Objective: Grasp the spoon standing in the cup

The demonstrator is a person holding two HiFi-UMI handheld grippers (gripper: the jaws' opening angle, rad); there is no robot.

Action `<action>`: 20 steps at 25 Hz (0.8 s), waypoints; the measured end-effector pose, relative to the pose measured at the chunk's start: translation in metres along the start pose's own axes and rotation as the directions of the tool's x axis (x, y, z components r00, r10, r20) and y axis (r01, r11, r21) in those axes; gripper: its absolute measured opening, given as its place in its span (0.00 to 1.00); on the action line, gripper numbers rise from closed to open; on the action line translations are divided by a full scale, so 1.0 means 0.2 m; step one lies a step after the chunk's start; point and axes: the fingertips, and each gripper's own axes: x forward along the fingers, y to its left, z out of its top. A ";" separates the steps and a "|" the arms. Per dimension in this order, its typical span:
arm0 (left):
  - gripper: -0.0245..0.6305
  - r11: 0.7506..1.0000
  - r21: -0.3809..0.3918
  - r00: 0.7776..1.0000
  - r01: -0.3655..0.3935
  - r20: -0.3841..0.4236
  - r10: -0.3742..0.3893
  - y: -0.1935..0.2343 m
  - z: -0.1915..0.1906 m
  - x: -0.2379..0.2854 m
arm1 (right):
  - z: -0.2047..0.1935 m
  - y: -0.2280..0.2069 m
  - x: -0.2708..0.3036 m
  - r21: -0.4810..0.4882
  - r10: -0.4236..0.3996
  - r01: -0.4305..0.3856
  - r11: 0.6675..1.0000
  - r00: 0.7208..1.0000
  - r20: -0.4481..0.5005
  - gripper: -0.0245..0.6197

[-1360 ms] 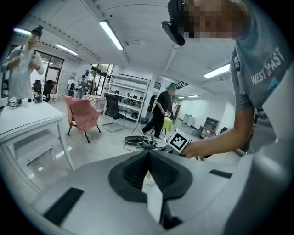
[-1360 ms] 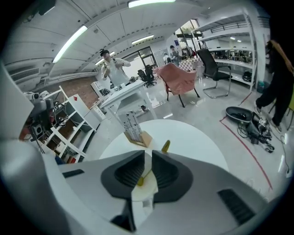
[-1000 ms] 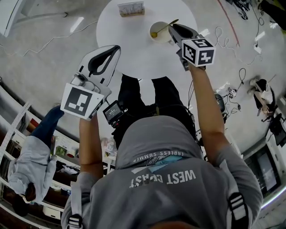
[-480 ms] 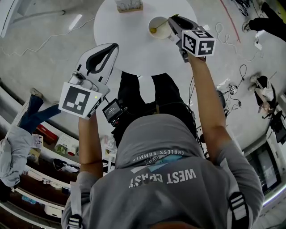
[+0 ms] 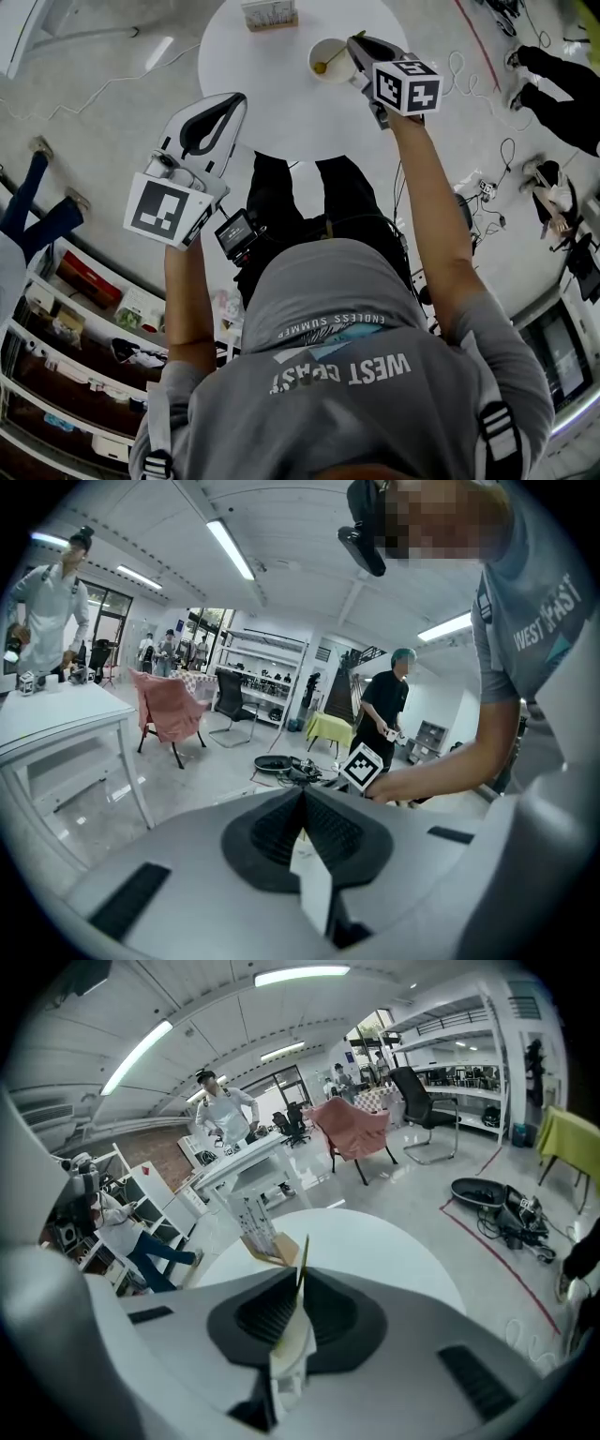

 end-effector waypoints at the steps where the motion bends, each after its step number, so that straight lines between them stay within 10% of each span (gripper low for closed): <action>1: 0.04 1.000 0.004 1.000 -0.002 0.002 0.002 0.00 0.01 0.00 | 0.01 0.00 0.00 0.002 0.004 -0.004 1.000 1.000 0.004 0.07; 20: 0.04 0.996 0.084 0.998 -0.024 0.065 0.018 -0.08 0.19 -0.18 | 0.21 0.22 -0.32 -0.058 0.020 -0.013 0.998 0.993 0.117 0.05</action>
